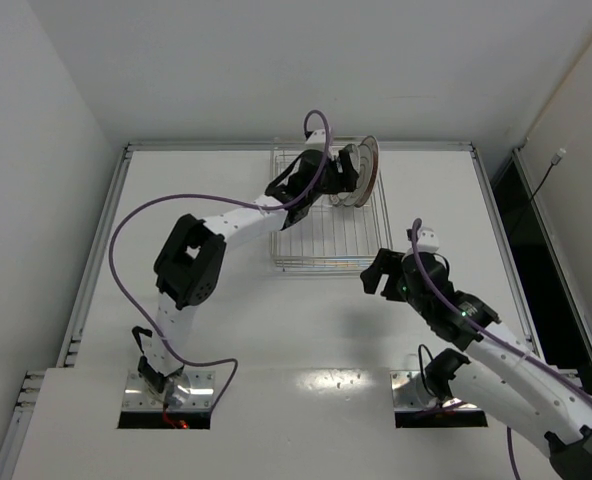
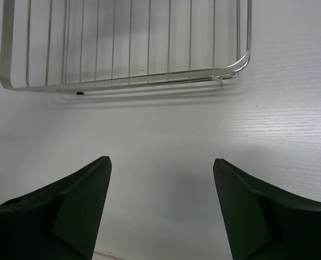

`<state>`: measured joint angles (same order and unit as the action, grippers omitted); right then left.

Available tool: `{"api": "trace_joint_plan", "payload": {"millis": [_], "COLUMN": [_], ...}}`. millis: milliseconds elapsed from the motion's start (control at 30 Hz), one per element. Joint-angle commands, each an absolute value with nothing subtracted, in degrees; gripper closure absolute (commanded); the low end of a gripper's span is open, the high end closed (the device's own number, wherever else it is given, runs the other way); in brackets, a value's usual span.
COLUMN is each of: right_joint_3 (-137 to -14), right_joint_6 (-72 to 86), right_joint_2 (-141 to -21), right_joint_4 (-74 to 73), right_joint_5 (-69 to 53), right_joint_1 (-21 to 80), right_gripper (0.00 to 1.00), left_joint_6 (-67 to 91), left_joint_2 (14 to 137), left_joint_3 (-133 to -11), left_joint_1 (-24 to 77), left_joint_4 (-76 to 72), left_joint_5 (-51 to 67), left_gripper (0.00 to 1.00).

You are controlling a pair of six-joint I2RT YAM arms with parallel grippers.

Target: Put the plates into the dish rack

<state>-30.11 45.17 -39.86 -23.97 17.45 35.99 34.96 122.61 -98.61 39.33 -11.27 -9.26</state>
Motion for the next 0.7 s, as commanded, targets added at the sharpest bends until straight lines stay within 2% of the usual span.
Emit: {"api": "trace_joint_plan", "payload": {"millis": [0,33,167,200,300,400,433,500,533,600,633,667], "right_joint_3": [-31.7,-31.7,-31.7,-31.7,-31.7,-34.9,-37.4,-40.4,-40.4,-41.0,-41.5,-42.3], "right_joint_6": [44.2,44.2,44.7,44.7,44.7,42.4,41.5,39.3,38.8,36.9,36.2,35.0], "right_joint_2": [-40.9,-41.6,-42.8,-43.3,-44.5,-47.5,-48.9,-49.0,-49.0,-48.4,-47.9,-48.9], "right_joint_4": [-21.0,-20.4,-19.8,-19.8,-18.1,-17.9,-19.8,-22.1,-23.0,-23.6,-23.6,-25.7], "right_joint_5": [15.4,15.4,13.7,13.2,12.0,10.2,10.2,14.6,15.8,16.6,17.5,18.4], "right_joint_1": [35.0,35.0,34.4,34.4,33.8,33.1,33.1,33.1,33.1,33.1,33.1,33.1], "right_gripper": [0.27,0.27,0.27,0.25,0.24,0.17,0.14,0.09,0.09,0.07,0.07,0.07], "left_joint_6": [31.5,30.9,26.7,25.6,18.9,12.1,10.4,9.5,8.7,7.3,4.4,3.9], "left_joint_2": [112.8,111.4,102.6,96.9,87.4,74.9,68.7,59.0,59.0,51.3,49.7,48.9], "left_joint_3": [-93.5,-93.0,-90.2,-88.7,-79.1,-65.9,-59.0,-48.5,-44.9,-37.9,-34.2,-35.8], "left_joint_1": [41.0,41.0,42.2,42.2,45.4,48.9,49.7,49.7,49.2,49.2,53.0,55.7], "left_joint_4": [-12.9,-12.9,-9.8,-9.8,-11.1,-11.1,-10.2,-9.1,-9.1,-11.1,-13.6,-11.5], "left_joint_5": [-10.1,-10.1,-9.6,-9.6,-12.9,-19.9,-26.8,-32.5,-34.9,-41.1,-44.3,-49.3], "left_gripper": [0.32,0.28,0.27,0.27,0.26,0.26,0.26,0.19,0.19,0.18,0.13,0.13]}}
